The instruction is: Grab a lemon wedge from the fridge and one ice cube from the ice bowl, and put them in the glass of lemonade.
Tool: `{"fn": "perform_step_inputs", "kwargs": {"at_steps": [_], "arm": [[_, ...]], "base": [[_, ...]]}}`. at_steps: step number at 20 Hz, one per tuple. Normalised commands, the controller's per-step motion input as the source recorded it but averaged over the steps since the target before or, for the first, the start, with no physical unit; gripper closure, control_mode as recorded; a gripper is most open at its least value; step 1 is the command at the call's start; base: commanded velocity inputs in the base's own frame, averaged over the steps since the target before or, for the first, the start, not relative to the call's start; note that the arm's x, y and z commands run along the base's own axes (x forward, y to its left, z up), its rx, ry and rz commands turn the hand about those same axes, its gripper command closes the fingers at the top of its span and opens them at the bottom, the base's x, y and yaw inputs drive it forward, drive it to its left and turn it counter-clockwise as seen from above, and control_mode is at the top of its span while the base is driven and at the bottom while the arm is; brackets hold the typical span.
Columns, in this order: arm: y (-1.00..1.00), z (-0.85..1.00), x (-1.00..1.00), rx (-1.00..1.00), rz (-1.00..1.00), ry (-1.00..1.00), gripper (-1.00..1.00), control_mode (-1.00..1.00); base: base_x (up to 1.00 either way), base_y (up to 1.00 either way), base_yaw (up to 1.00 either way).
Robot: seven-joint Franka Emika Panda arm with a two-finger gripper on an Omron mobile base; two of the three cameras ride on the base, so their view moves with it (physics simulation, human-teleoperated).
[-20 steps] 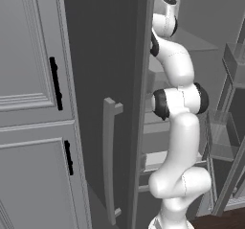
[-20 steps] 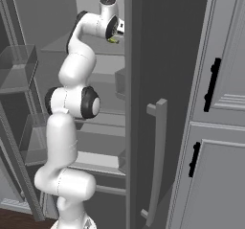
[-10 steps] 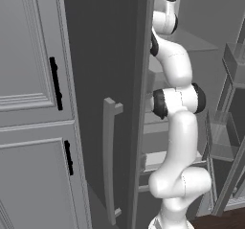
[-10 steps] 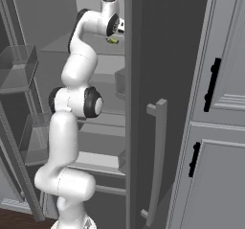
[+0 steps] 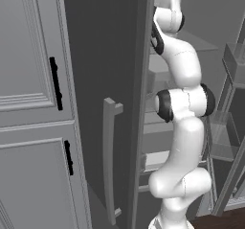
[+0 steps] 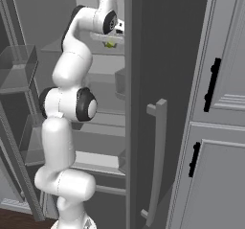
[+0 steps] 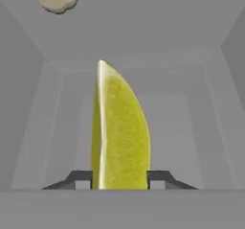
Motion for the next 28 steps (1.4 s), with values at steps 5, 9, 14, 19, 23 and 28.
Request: {"fn": "perform_step_inputs", "kwargs": {"at_steps": [5,9,14,19,23,28], "arm": [[0.17,-1.0,-0.2,-0.1,0.0,-0.41,1.0,-1.0],[0.07,-0.73,-0.51,-0.05,0.0,-0.37,1.0,-1.0],[0.0,-0.01,-1.0,0.0,0.0,-0.06,1.0,-1.0],[-0.11,0.0,-1.0,0.02,0.0,0.0,1.0,-1.0],[-0.19,0.0,-1.0,0.0,0.0,0.0,1.0,-1.0],[-0.03,-0.01,-1.0,0.0,0.0,0.0,1.0,-1.0]], "base": [[0.0,0.0,0.0],[0.0,0.0,0.0],[0.0,0.0,0.0],[0.0,0.0,0.0],[0.0,0.0,0.0],[0.0,0.0,0.0]]}}
